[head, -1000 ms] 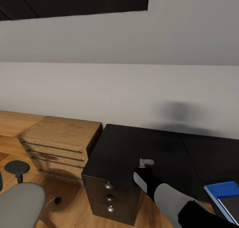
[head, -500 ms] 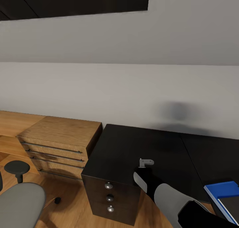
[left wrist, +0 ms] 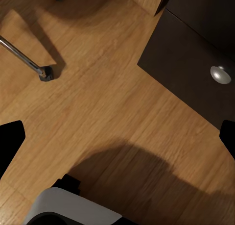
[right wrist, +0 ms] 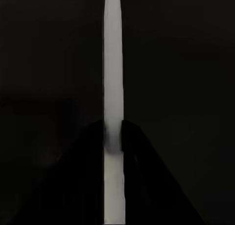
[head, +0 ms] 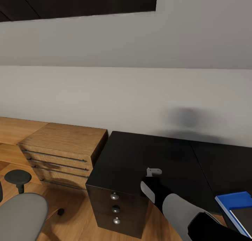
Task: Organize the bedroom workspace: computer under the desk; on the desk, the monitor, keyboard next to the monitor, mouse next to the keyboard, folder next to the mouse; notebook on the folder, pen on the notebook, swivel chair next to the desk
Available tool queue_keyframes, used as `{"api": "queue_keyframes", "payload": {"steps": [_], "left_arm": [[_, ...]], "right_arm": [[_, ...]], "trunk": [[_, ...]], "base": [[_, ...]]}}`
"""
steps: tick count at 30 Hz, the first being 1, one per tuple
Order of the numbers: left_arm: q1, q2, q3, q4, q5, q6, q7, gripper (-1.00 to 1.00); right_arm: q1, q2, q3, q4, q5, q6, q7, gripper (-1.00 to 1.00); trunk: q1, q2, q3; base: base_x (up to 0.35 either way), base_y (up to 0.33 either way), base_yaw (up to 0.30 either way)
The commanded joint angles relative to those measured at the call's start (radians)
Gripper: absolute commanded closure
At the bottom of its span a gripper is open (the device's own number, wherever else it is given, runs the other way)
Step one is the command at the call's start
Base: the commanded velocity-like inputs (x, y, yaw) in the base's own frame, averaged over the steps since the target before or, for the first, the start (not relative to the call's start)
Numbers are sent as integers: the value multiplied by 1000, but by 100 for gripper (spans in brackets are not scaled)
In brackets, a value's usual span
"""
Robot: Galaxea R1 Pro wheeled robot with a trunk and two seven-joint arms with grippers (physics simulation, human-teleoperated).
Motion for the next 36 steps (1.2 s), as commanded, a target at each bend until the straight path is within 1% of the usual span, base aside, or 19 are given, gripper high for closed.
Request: {"api": "queue_keyframes", "payload": {"steps": [1, 6, 26, 31, 35, 36], "left_arm": [[0, 1, -3, -2, 10, -7, 3, -100], [0, 1, -3, -2, 10, -7, 3, -100], [0, 1, -3, -2, 10, -7, 3, -100], [0, 1, -3, -2, 10, -7, 3, -100], [0, 1, -3, -2, 10, -7, 3, -100], [0, 1, -3, -2, 10, -7, 3, -100]], "right_arm": [[-1, 0, 5, -9, -5, 12, -7, 100], [-1, 0, 5, -22, -6, 23, -8, 100], [-1, 0, 5, -24, -6, 23, -8, 100], [-1, 0, 3, -52, -6, 28, -10, 100], [-1, 0, -8, -87, -6, 70, -11, 100], [-1, 0, -23, -100, -10, 91, -12, 100]], "trunk": [[0, -1, -1], [0, -1, -1], [0, -1, -1], [0, -1, -1], [0, -1, -1], [0, -1, -1]], "base": [[0, 0, 0], [0, 0, 0], [0, 0, 0], [0, 0, 0], [0, 0, 0], [0, 0, 0]]}}
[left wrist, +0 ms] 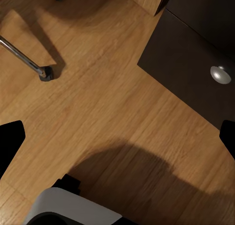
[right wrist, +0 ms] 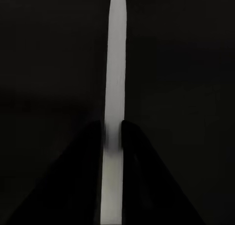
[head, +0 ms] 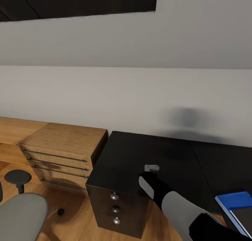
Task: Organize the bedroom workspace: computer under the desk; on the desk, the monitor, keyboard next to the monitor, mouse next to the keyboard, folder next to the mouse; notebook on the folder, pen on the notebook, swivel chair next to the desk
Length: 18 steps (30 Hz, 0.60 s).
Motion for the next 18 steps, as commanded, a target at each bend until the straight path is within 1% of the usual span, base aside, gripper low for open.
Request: {"api": "queue_keyframes", "payload": {"steps": [1, 2, 3, 4, 5, 6, 7, 8, 10, 11, 12, 13, 15, 16, 18], "left_arm": [[0, 1, -3, -2, 10, -7, 3, -100], [0, 1, -3, -2, 10, -7, 3, -100], [0, 1, -3, -2, 10, -7, 3, -100], [0, 1, -3, -2, 10, -7, 3, -100], [0, 1, -3, -2, 10, -7, 3, -100], [0, 1, -3, -2, 10, -7, 3, -100], [0, 1, -3, -2, 10, -7, 3, -100], [0, 1, -3, -2, 10, -7, 3, -100], [0, 1, -3, -2, 10, -7, 3, -100], [0, 1, -3, -2, 10, -7, 3, -100], [0, 1, -3, -2, 10, -7, 3, -100], [0, 1, -3, -2, 10, -7, 3, -100], [0, 1, -2, -2, 10, -7, 3, -100], [0, 1, -2, -2, 10, -7, 3, -100], [0, 1, -2, -2, 10, -7, 3, -100]], "right_arm": [[-1, 0, -5, -8, -9, 16, -5, 100], [-1, 0, -16, -15, -13, 26, -5, 100], [-1, 0, -40, -29, -21, 45, -6, 100], [-1, 0, -53, -36, -24, 54, -8, 100], [-1, -3, -78, -50, -29, 70, -15, 100], [-1, -7, -91, -58, -31, 77, -21, 100], [-1, -16, -115, -79, -34, 92, -42, 100], [1, -38, -153, -152, -41, 128, -133, 100], [3, -43, -160, -193, -48, 143, -176, 100], [10, -50, -164, -241, -60, 159, -219, 100], [38, -65, -167, -320, -85, 180, -265, 100], [57, -75, -168, -368, -99, 191, -287, 100], [136, -110, -170, -553, -138, 218, -350, 100], [156, -118, -170, -597, -144, 222, -361, 100], [231, -143, -171, -760, -157, 239, -392, 100]], "trunk": [[0, -1, -1], [0, -1, -1], [0, -1, -1], [0, -1, -1], [0, -1, -1], [0, -1, -1], [0, -1, -1], [0, -1, -1], [0, -1, -1], [0, -1, -1], [0, -1, -1], [0, -1, -1], [0, -1, -1], [0, -1, -1], [0, -1, -1]], "base": [[0, 0, 0], [0, 0, 0], [0, 0, 0], [0, 0, 0], [0, 0, 0], [0, 0, 0], [0, 0, 0], [0, 0, -6], [0, 0, -37], [0, 0, -113], [0, 0, -165], [0, 0, -184], [0, 0, -222], [0, 0, -239], [0, 0, -253]]}}
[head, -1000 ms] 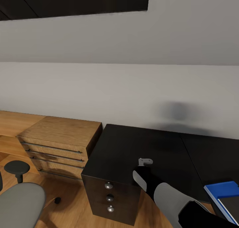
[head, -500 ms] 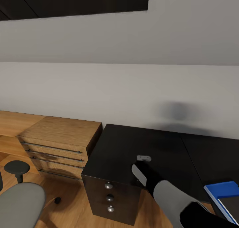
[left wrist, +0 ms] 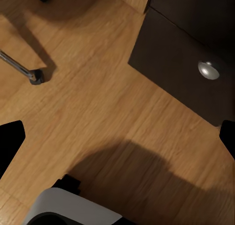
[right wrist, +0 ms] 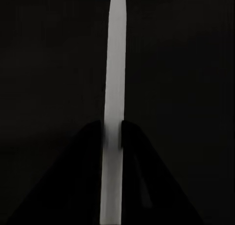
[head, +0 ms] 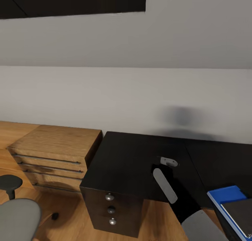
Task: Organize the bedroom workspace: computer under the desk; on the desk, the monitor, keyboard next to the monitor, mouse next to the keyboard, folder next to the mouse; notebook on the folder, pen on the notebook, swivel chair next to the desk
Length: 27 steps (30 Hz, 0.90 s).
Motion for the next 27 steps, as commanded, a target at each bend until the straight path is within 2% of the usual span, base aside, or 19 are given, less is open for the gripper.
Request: {"api": "queue_keyframes", "payload": {"steps": [1, 3, 7, 11, 15, 18, 20, 22, 27], "left_arm": [[0, 1, -3, -2, 10, -7, 3, -100], [0, 1, -3, -2, 11, -7, 3, -100], [0, 2, -2, -2, 11, -7, 3, -100], [0, 2, -3, -2, 11, -7, 3, -100], [0, 3, -2, -2, 11, -7, 3, -100], [0, 3, -2, -2, 11, -7, 3, -100], [0, 3, -2, -2, 10, -7, 3, -100], [0, 7, -2, -2, 10, -7, 3, -100], [0, 8, -2, -2, 10, -7, 3, -100]], "right_arm": [[16, -5, 1, -38, -10, 8, -12, 100], [63, -18, 0, -143, -14, 33, -26, 100], [90, -26, -1, -204, -15, 62, -33, 100], [97, -32, -3, -217, -15, 69, -35, 100], [99, -59, -7, -223, -15, 69, -34, 100], [99, -65, -9, -223, -16, 69, -33, 100], [100, -68, -20, -224, -16, 69, -33, 100], [100, -71, -49, -224, -15, 72, -32, 100], [100, -80, -54, -221, -14, 71, -30, 100]], "trunk": [[0, -1, -1], [0, -1, -1], [0, -1, -1], [0, -1, -1], [0, -1, -1], [0, -1, -1], [0, -1, -1], [0, -1, -1], [0, -1, -1]], "base": [[0, 0, -259], [0, 0, -264], [0, 0, -279], [0, 0, -289], [0, 0, -293], [0, 0, -294], [0, 0, -295], [0, 0, -296], [0, 0, -296]]}}
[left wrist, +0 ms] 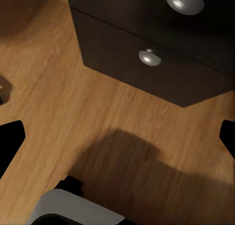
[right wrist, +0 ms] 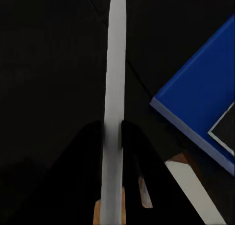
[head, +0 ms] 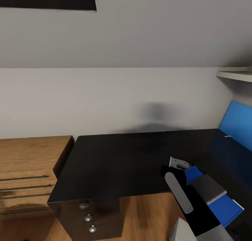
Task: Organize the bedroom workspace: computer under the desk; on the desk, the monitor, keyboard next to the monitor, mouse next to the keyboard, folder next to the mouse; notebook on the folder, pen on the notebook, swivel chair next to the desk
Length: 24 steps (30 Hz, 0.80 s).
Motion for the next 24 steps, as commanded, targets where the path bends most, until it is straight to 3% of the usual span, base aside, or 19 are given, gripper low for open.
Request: {"api": "queue_keyframes", "payload": {"steps": [1, 18, 24], "left_arm": [[0, 1, -3, -2, 10, -7, 3, -100], [0, 2, -3, -2, 10, -7, 4, -100], [0, 2, -3, -2, 10, -7, 4, -100]], "right_arm": [[-1, -4, 2, 4, -8, 2, -5, 100], [-1, -49, 3, 21, -11, 4, 6, 100], [-1, -64, 3, 22, -7, 4, 63, 100]], "trunk": [[0, -1, -1], [0, -1, -1], [0, -1, -1]], "base": [[0, 0, -297], [0, 0, -297], [0, 0, -297]]}}
